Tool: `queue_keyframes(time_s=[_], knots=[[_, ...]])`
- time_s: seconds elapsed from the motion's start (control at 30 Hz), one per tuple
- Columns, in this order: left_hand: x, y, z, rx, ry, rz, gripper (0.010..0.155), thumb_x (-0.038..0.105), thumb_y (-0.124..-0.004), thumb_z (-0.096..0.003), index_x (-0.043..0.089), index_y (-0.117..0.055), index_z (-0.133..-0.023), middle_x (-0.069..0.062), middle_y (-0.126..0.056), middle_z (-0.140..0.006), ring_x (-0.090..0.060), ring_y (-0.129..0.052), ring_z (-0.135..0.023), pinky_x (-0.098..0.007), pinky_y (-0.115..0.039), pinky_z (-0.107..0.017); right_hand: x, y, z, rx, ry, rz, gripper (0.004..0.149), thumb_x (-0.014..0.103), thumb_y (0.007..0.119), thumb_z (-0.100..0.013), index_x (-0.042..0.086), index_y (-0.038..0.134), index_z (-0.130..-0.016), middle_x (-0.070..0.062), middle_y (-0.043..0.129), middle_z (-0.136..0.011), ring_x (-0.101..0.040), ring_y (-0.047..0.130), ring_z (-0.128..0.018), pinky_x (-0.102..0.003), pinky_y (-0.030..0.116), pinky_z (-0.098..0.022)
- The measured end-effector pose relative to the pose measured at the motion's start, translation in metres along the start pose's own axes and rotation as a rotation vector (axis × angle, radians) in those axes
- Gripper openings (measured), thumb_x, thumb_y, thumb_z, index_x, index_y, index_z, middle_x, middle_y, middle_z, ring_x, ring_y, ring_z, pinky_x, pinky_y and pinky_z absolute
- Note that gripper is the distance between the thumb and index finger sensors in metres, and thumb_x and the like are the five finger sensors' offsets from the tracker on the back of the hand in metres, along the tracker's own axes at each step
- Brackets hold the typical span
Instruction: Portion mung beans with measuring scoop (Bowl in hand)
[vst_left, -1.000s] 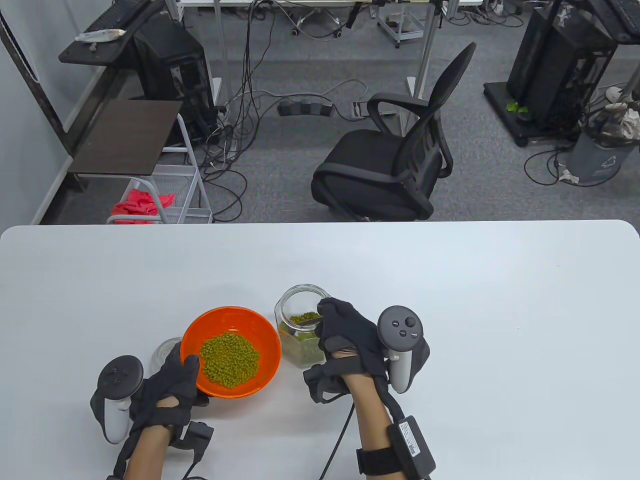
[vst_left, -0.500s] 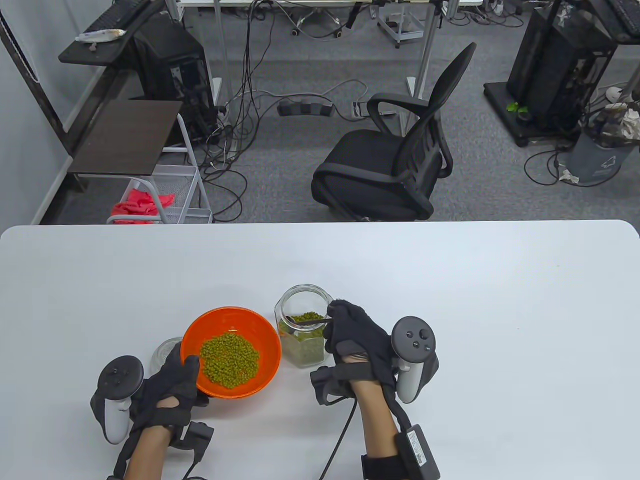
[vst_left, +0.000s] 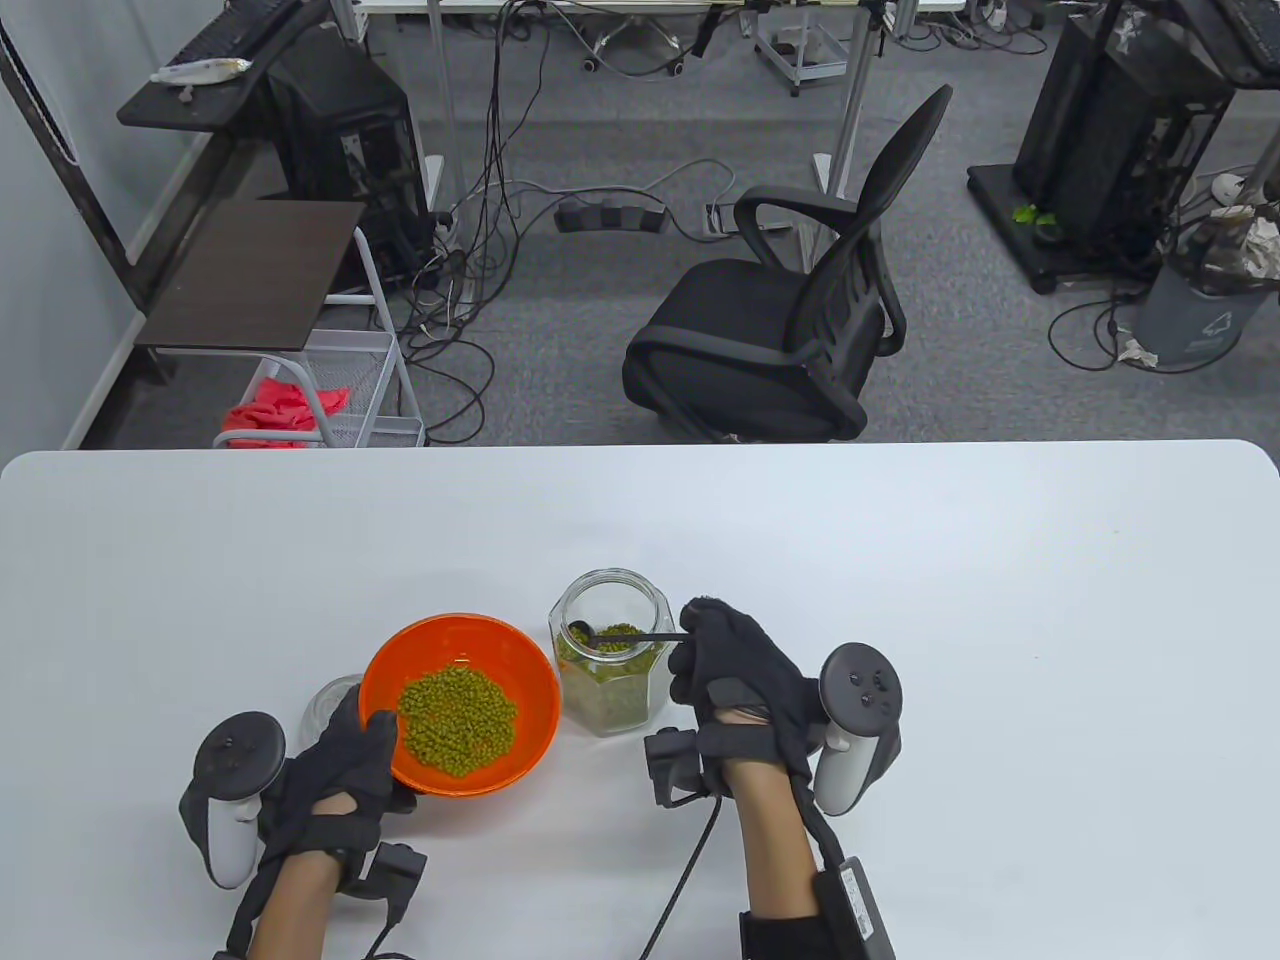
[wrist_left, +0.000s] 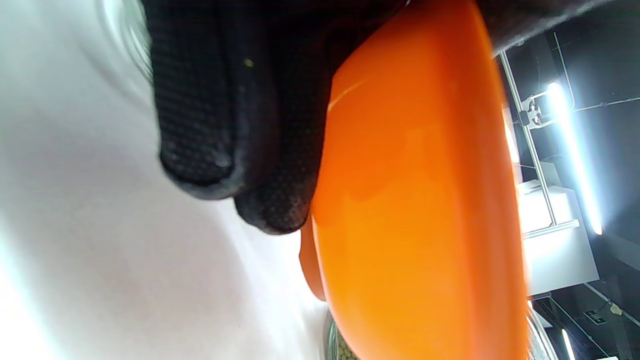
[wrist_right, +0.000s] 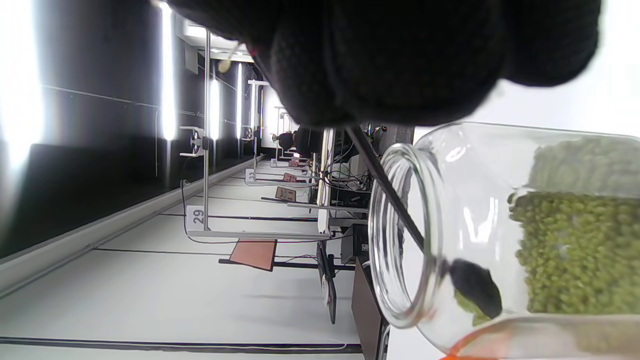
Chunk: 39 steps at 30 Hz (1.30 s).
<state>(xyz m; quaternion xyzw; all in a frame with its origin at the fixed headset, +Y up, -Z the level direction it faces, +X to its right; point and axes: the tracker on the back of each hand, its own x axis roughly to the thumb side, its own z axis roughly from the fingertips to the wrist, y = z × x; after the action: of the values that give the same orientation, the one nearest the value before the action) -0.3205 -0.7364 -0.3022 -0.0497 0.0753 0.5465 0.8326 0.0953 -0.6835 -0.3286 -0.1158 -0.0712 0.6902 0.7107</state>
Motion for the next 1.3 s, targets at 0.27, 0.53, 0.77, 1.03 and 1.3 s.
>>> queue_keyframes(time_s=[0.27, 0.53, 0.77, 1.03, 1.3], knots=[[0.000, 0.000, 0.000, -0.001, -0.002, 0.002, 0.067, 0.044, -0.060, -0.0568, 0.004, -0.042, -0.108, -0.019, -0.068, -0.097, -0.027, -0.116, -0.049, -0.028, -0.101, -0.032, 0.000, -0.013, 0.001, -0.007, 0.020, -0.073, 0.041, 0.028, 0.074, -0.050, 0.001, 0.082, -0.080, -0.021, 0.094, -0.051, -0.026, 0.098, -0.027, -0.058, 0.078, -0.037], [0.000, 0.001, 0.000, 0.001, -0.002, 0.004, 0.067, 0.044, -0.060, -0.0568, 0.005, -0.042, -0.108, -0.018, -0.068, -0.097, -0.028, -0.116, -0.048, -0.028, -0.101, -0.032, 0.004, -0.026, 0.002, -0.035, 0.010, -0.116, 0.041, 0.028, 0.074, -0.050, 0.001, 0.081, -0.081, -0.020, 0.094, -0.052, -0.026, 0.097, -0.027, -0.057, 0.078, -0.038], [0.000, 0.001, 0.000, 0.003, 0.000, 0.006, 0.067, 0.044, -0.060, -0.0568, 0.005, -0.042, -0.108, -0.018, -0.068, -0.097, -0.027, -0.116, -0.049, -0.028, -0.101, -0.032, 0.013, -0.036, 0.006, -0.053, -0.022, -0.146, 0.041, 0.029, 0.073, -0.051, 0.002, 0.081, -0.081, -0.020, 0.094, -0.052, -0.025, 0.097, -0.027, -0.057, 0.078, -0.038], [0.000, 0.002, 0.000, 0.004, 0.001, 0.009, 0.067, 0.044, -0.060, -0.0568, 0.005, -0.042, -0.108, -0.018, -0.068, -0.097, -0.027, -0.116, -0.049, -0.028, -0.101, -0.032, 0.023, -0.033, 0.013, -0.036, -0.067, -0.167, 0.042, 0.029, 0.073, -0.051, 0.002, 0.081, -0.081, -0.019, 0.094, -0.051, -0.024, 0.096, -0.026, -0.057, 0.078, -0.038], [0.000, 0.002, 0.000, 0.004, 0.001, 0.013, 0.067, 0.044, -0.059, -0.0569, 0.005, -0.042, -0.108, -0.018, -0.068, -0.097, -0.027, -0.116, -0.049, -0.028, -0.101, -0.032, 0.029, -0.022, 0.018, 0.016, -0.096, -0.169, 0.042, 0.029, 0.073, -0.051, 0.002, 0.081, -0.081, -0.019, 0.094, -0.050, -0.024, 0.096, -0.026, -0.057, 0.078, -0.038]])
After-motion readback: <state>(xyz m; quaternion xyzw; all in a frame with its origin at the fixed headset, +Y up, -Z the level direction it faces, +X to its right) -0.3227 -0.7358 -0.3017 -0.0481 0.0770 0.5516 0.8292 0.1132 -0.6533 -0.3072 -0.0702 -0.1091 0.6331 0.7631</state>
